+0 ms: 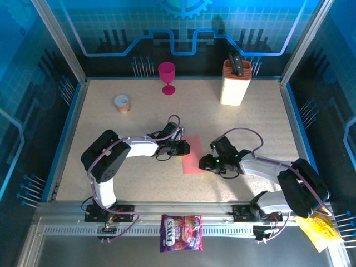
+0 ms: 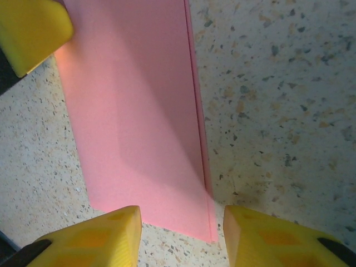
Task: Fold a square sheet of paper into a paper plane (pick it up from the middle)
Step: First fold in half a square sheet of paper at the center of the table, then fold the triangle a second time at the center of the table.
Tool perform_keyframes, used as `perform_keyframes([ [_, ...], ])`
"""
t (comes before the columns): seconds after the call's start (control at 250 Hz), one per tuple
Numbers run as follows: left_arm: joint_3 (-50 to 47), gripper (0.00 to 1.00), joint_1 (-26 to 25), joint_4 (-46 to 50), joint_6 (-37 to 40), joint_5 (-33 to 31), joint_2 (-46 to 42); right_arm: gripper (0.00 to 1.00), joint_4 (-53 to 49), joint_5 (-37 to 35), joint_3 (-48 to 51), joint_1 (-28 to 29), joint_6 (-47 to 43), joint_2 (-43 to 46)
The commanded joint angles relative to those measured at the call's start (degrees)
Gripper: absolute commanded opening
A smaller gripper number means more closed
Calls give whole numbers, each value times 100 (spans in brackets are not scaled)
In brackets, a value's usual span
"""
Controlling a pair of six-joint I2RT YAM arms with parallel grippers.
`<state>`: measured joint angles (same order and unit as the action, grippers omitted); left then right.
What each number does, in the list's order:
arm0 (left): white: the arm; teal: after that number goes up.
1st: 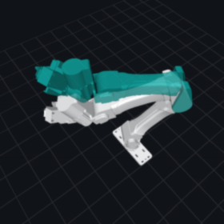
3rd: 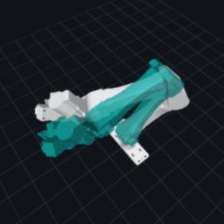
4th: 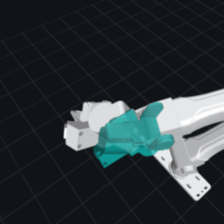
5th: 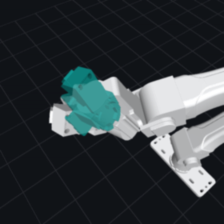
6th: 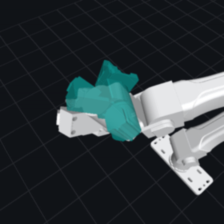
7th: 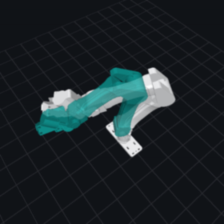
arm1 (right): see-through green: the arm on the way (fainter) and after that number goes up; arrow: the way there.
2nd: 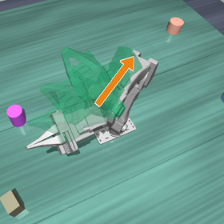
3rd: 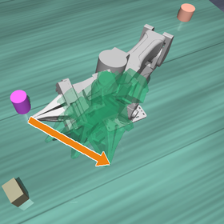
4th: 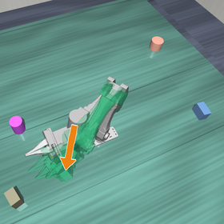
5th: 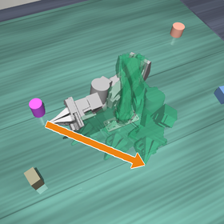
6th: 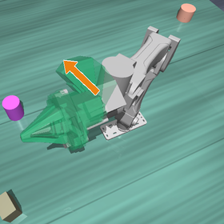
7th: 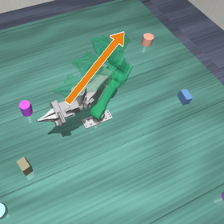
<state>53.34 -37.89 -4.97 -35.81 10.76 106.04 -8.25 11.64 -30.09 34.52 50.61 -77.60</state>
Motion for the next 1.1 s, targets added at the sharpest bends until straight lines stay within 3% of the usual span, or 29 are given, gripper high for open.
perform_keyframes([
  [0.0, -41, 20, -12, 58, 163, -114, 179, 44, 128, 93, -67, 103, 58, -144],
  [0.264, -34, 19, -9, 23, 182, -105, 237, 43, 262, 129, -213, 199, 100, -412],
  [0.699, -101, 20, -13, -38, 166, -99, 231, 29, 132, 103, -397, 256, 67, -396],
  [1.095, -131, 19, -8, -57, 168, -89, 221, 33, -196, -85, -536, 257, -49, -258],
])
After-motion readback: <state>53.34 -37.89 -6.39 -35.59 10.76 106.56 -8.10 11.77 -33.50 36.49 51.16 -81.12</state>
